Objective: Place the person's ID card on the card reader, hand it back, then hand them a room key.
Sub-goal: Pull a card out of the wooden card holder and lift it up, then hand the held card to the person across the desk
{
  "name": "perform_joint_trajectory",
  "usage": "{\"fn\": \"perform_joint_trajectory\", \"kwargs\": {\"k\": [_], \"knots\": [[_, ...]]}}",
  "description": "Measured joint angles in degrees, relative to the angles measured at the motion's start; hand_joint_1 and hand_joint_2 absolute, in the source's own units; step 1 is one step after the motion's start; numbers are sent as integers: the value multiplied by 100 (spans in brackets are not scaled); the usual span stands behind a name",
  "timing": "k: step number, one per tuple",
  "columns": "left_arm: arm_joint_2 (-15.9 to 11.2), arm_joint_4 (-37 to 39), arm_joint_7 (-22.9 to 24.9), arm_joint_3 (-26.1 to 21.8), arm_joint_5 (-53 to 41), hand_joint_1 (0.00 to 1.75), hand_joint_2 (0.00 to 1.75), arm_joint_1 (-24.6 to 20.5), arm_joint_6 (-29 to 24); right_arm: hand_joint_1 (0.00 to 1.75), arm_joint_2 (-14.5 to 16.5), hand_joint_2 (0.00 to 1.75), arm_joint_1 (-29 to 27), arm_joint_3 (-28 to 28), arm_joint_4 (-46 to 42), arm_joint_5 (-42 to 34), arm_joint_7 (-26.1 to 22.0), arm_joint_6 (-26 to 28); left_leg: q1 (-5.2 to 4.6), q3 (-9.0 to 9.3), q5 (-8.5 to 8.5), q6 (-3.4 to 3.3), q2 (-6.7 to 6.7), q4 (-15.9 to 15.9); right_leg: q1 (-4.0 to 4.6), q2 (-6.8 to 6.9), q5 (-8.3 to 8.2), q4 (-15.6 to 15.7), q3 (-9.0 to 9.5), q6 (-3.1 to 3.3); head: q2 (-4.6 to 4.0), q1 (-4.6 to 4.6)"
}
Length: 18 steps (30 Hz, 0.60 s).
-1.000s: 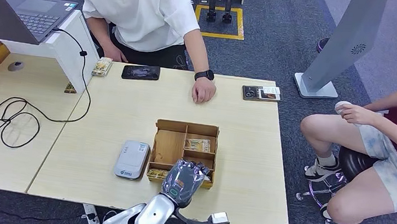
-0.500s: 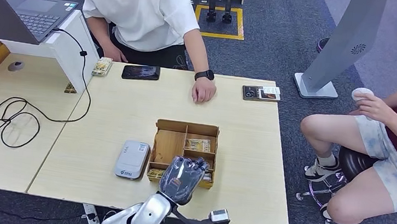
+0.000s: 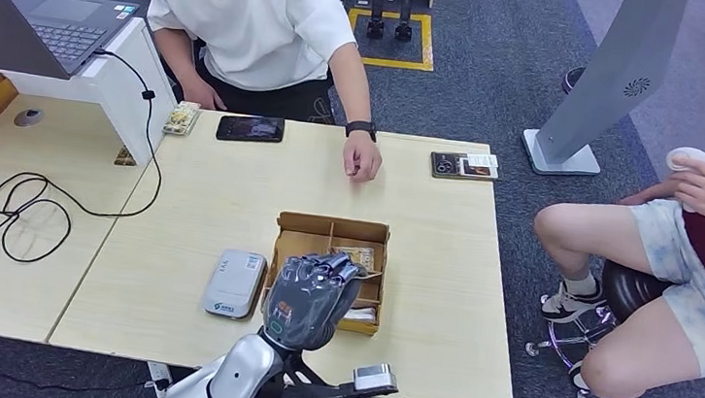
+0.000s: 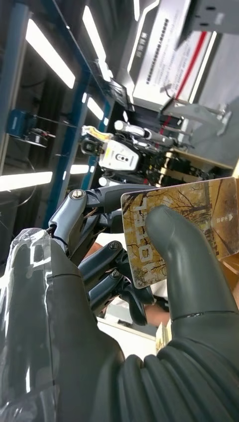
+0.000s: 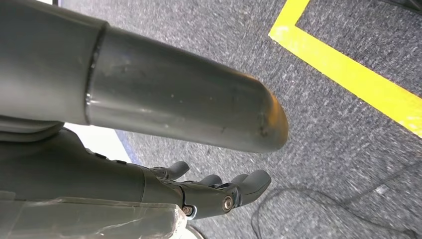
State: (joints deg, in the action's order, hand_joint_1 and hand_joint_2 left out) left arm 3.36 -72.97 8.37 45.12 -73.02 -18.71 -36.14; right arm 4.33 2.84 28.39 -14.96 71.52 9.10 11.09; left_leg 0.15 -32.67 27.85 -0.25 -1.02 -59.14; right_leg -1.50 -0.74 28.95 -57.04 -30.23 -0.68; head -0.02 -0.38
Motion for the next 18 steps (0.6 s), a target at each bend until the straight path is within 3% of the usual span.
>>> {"fn": "perform_joint_trajectory", "kwargs": {"k": [7,13,18], "knots": [[-109,-477,-441,-38,567,175,175,88,-191,0,-17,0,-52,-5,11,-134,-47,61,0,0,0,0,0,0,0,0,0,0,0,0,0,0],[-144,-949,-1241,-48,1858,175,175,246,-231,0,-30,0,-127,-6,41,-240,-119,167,0,0,0,0,0,0,0,1,0,0,0,0,0,-1],[-148,-1107,-1319,-55,2119,175,175,268,-228,0,-32,0,-162,-18,68,-285,-126,189,0,-1,0,0,0,0,0,1,0,0,-2,0,0,-1]]}}
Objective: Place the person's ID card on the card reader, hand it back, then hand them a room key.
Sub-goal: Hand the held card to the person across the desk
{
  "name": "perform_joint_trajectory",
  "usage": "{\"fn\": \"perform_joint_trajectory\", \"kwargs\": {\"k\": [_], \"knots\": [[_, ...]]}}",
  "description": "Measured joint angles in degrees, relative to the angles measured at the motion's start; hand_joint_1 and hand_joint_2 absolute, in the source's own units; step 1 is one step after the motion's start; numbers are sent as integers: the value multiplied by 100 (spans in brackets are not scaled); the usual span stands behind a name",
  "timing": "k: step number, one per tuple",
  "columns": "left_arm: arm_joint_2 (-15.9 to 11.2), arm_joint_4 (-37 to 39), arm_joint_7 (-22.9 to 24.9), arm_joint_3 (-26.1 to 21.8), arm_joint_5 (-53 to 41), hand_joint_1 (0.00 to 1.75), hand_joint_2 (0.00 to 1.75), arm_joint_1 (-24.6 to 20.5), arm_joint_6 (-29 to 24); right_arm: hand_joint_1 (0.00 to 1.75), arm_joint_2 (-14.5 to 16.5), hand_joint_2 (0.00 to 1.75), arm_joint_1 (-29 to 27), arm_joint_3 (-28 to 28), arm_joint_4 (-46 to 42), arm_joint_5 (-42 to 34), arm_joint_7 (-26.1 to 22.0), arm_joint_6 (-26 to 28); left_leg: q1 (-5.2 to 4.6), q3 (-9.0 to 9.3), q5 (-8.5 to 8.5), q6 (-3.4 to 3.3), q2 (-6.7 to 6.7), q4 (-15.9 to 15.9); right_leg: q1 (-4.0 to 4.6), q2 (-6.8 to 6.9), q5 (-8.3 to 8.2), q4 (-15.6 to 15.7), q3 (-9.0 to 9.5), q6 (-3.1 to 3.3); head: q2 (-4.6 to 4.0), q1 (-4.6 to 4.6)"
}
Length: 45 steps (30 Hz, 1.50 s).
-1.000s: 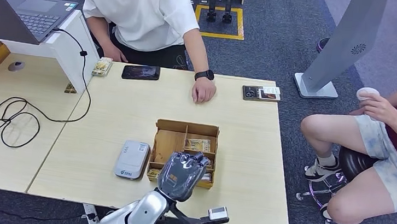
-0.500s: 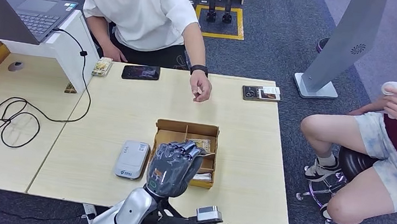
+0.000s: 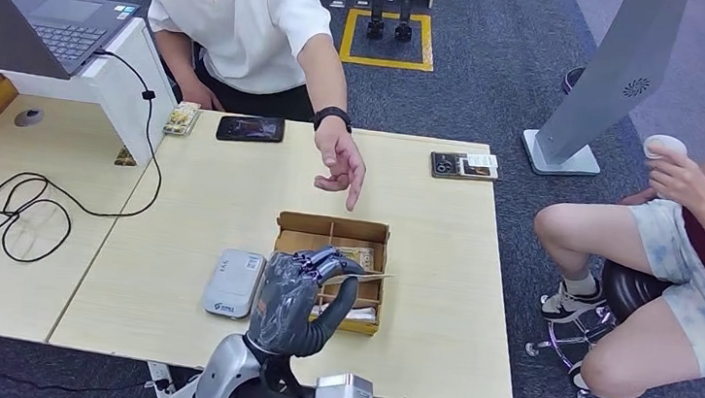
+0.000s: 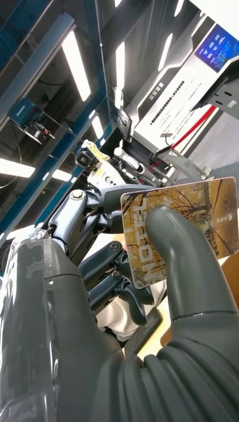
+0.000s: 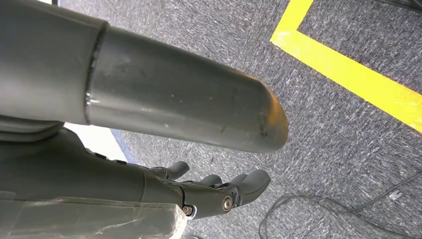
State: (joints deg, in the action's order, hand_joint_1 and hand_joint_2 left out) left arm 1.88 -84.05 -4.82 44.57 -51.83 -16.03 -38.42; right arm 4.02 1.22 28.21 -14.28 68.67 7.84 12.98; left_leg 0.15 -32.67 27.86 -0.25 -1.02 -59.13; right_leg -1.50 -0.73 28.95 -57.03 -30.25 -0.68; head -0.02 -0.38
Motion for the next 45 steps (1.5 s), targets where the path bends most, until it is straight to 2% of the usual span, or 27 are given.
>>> {"fn": "perform_joint_trajectory", "kwargs": {"k": [11,19,29,41,42,45], "knots": [[46,664,571,-209,-441,175,175,-718,42,0,-43,0,83,-208,16,87,25,-110,0,0,-12,-8,2,0,0,0,-13,0,1,-7,0,0],[55,1262,1134,-328,-1389,175,175,-1049,32,0,-70,0,125,-348,16,82,66,-162,-1,-1,-12,-9,1,-1,0,0,-13,0,0,-7,0,0],[63,1857,1639,-610,-2296,175,175,-1236,40,0,-85,0,138,-578,16,-58,121,-196,0,-1,-12,-8,2,-1,0,-2,-13,0,0,-7,0,1],[161,2119,1791,-728,-2392,172,175,-1258,69,0,-87,0,137,-789,16,-215,174,-157,-1,-2,-12,-9,1,-1,-1,-1,-13,0,0,-8,0,1],[172,2120,1785,-733,-2377,152,175,-1258,69,0,-88,0,136,-799,16,-226,175,-156,-1,-2,-12,-8,1,-1,-1,-1,-13,0,0,-8,0,0],[211,2121,1721,-751,-2300,27,175,-1257,66,0,-89,0,135,-831,16,-257,175,-150,-1,-2,-12,-8,1,-1,0,-1,-13,0,0,-8,0,-1]]}}
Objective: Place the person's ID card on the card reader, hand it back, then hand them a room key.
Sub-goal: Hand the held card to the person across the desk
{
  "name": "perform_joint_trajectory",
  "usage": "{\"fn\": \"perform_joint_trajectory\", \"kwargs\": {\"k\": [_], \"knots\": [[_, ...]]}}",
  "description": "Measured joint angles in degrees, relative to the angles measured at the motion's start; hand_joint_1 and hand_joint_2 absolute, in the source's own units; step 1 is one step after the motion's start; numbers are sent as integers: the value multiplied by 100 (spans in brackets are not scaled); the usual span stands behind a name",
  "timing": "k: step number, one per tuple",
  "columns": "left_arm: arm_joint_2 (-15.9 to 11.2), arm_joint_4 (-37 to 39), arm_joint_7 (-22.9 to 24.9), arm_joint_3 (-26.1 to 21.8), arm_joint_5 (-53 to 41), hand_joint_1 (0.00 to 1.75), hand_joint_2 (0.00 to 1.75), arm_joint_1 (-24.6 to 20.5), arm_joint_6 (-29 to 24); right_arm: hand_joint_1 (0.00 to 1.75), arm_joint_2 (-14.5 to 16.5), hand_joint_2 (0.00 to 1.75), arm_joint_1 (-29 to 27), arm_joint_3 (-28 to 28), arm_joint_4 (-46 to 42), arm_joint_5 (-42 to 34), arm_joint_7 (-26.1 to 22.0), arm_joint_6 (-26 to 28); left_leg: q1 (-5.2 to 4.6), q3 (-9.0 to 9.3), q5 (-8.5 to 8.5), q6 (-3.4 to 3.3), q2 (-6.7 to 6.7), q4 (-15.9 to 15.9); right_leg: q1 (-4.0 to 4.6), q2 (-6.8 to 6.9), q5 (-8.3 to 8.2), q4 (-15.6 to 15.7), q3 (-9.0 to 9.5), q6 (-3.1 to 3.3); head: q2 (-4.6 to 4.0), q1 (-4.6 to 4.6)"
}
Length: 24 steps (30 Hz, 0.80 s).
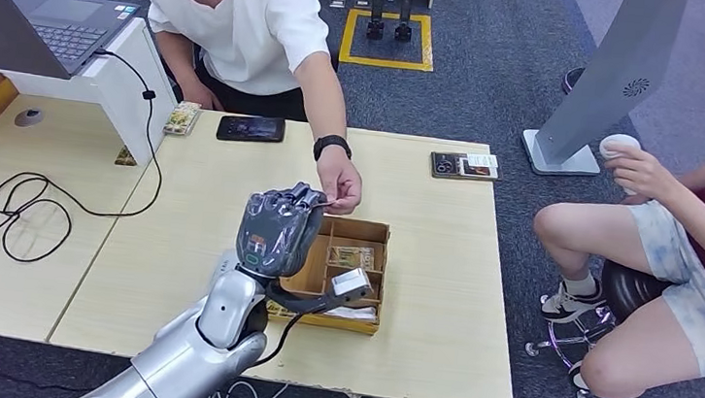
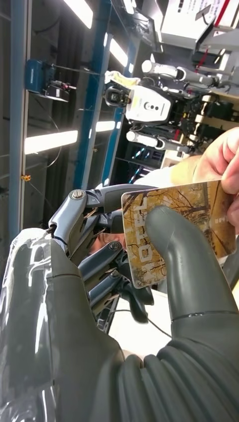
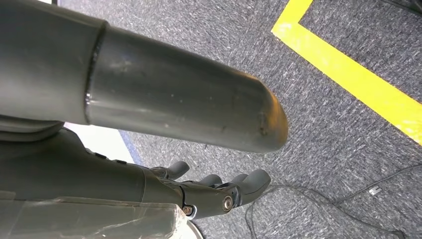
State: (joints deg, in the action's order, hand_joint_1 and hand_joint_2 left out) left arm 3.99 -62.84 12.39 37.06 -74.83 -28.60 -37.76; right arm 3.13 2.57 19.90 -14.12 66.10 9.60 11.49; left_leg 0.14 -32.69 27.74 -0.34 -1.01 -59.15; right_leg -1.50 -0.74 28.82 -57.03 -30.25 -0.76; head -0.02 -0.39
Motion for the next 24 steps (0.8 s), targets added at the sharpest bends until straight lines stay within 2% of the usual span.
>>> {"fn": "perform_joint_trajectory", "kwargs": {"k": [1,2,24], "knots": [[14,-1,-28,-3,16,3,175,1,-3,0,-1,0,-1,-10,0,-16,0,3,0,0,0,0,0,0,0,0,0,0,0,0,0,1],[30,-2,-56,-4,25,0,175,2,-7,0,-1,0,-1,-19,0,-39,0,7,0,0,0,0,0,0,0,0,0,0,0,0,0,1],[106,-189,-309,-4,281,0,175,54,-60,0,-22,0,-28,-214,0,-282,-5,50,0,-1,0,0,0,0,0,0,0,0,0,0,0,1]]}}
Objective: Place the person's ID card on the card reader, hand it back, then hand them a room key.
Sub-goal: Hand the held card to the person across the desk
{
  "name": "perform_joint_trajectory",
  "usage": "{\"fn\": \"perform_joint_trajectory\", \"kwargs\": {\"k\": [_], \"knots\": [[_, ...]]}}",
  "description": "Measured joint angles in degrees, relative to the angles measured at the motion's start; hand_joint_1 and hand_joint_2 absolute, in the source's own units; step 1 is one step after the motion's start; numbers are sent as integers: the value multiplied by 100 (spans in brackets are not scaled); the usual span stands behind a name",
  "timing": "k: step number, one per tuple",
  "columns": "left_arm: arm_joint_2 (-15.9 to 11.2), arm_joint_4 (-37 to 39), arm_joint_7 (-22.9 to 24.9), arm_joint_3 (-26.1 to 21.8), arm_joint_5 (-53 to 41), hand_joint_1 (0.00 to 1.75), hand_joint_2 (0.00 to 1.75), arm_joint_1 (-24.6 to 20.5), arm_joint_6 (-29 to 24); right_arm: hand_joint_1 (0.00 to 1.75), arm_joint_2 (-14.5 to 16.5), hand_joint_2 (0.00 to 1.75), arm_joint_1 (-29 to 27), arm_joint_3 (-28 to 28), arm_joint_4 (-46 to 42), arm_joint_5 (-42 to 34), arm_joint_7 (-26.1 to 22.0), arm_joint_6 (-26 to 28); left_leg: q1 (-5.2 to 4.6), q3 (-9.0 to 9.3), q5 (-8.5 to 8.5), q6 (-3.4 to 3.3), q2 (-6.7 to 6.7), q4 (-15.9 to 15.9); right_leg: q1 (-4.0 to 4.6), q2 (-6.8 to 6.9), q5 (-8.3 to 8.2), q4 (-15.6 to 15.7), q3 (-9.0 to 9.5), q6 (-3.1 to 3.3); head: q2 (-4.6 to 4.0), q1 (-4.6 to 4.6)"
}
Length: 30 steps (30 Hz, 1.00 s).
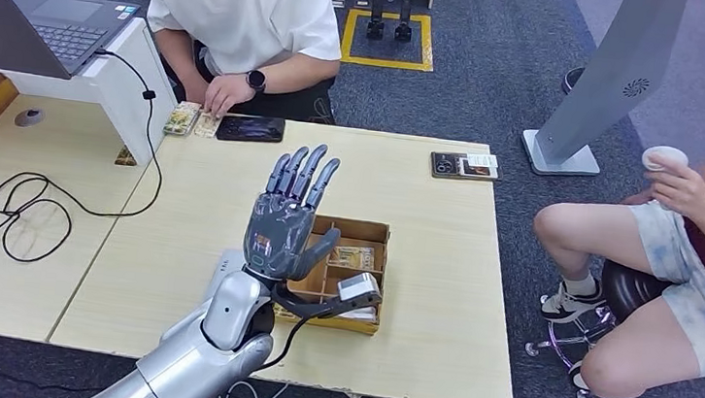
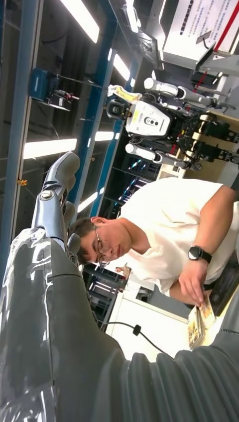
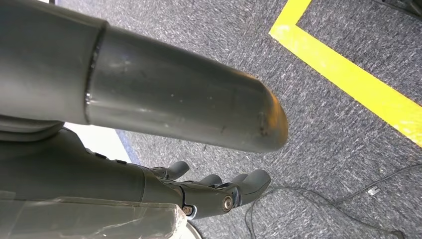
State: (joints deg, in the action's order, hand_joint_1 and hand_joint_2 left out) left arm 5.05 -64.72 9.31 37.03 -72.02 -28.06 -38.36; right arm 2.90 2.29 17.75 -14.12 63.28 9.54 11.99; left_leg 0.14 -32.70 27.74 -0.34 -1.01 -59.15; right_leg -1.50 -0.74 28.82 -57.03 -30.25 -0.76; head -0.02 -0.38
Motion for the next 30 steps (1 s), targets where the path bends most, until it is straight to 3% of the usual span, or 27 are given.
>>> {"fn": "perform_joint_trajectory", "kwargs": {"k": [8,14,19,26,30], "knots": [[-28,-168,-195,0,265,0,175,117,-7,0,-5,0,-21,-28,0,-83,-8,46,0,0,0,0,0,0,0,0,0,0,0,0,0,1],[-111,-834,-943,-79,1007,0,175,562,-10,0,-23,0,-137,-28,8,-285,-70,203,0,-3,3,0,0,0,0,0,2,0,-2,0,0,1],[-220,-1577,-1602,-236,2415,0,175,1083,-10,0,-28,0,-264,-21,58,-428,-166,393,0,-5,4,0,0,1,0,0,3,1,-4,0,0,0],[-451,-2226,-1962,-381,4343,0,175,1650,-4,0,-28,0,-404,9,122,-501,-166,616,1,-5,4,0,0,2,0,2,3,1,-3,0,0,-1],[-502,-2328,-2030,-628,4963,0,0,1795,-6,0,-28,0,-443,40,128,-492,-117,702,1,-5,3,0,0,2,0,2,3,1,-3,0,0,1]]}}
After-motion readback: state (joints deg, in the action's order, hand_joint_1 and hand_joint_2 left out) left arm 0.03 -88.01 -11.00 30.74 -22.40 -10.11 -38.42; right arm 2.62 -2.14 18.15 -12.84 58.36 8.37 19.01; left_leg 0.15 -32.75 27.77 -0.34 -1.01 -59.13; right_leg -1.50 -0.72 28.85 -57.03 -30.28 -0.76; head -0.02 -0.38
